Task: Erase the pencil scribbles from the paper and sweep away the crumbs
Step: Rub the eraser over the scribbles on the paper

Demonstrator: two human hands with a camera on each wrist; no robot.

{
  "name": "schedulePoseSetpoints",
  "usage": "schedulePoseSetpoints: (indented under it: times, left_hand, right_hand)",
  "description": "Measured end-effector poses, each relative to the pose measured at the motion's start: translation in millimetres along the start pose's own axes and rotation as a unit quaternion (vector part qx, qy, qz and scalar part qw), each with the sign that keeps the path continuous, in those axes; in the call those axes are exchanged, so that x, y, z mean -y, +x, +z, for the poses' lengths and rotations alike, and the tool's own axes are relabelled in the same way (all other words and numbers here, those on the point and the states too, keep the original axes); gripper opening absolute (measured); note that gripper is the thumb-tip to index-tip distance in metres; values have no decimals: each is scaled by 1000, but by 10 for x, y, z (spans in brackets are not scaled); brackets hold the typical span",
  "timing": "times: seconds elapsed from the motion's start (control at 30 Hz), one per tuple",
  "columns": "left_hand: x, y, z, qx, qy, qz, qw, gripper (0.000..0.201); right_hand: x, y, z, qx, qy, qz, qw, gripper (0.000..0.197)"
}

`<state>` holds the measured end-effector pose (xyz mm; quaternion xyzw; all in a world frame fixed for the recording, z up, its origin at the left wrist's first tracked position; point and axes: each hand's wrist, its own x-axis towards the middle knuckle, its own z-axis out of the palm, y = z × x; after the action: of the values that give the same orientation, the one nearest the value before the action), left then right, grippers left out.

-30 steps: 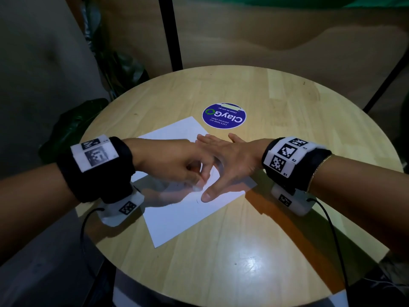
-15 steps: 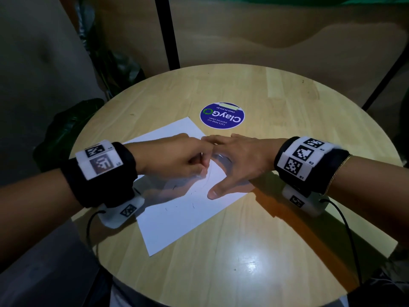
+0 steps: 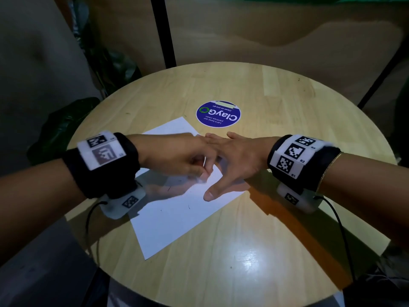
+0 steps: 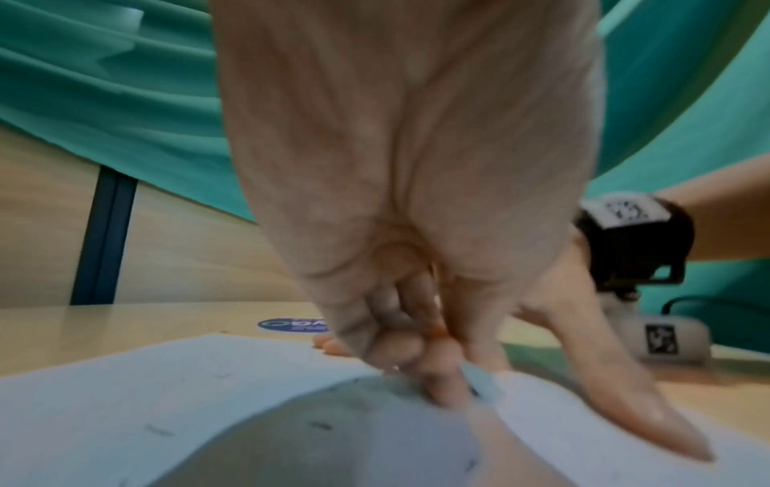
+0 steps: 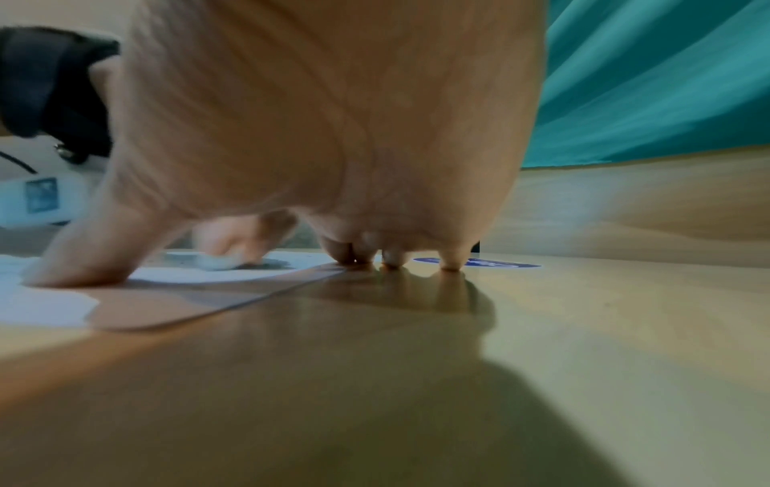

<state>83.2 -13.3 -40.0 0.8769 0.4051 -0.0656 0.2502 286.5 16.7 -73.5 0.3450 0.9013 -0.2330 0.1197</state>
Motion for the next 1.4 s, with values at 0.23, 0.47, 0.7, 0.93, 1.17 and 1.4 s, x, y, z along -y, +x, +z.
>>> schedulePoseSetpoints:
  times: [0.23,0.47,0.7,0.93,1.17,1.4]
  left_hand:
    - [-54,-16,31,42,-35,2,998,10]
    - [14,69,89,-56,8,-21,998,14]
    - [60,172,-31,-100,26,-95,990,11]
    - [-40,146,-24,-49,-24,-114,992,14]
    - [-102,158,31,-54,-47,-138,988,17]
    - [-30,128,-19,-43,-39,-85,995,20]
  right_hand:
    - [-49,40,29,6,-18,9,1000,118]
    - [-14,20,18,-13,26,-6,1000,85]
    - [-32,12,18,-19,25,-6,999,105]
    - [-36,39,40,-9,7,-1,1000,128]
    - [-5,19,14,-1,-2,7,1000,123]
    - [-20,43,18,1,3,11,1000,128]
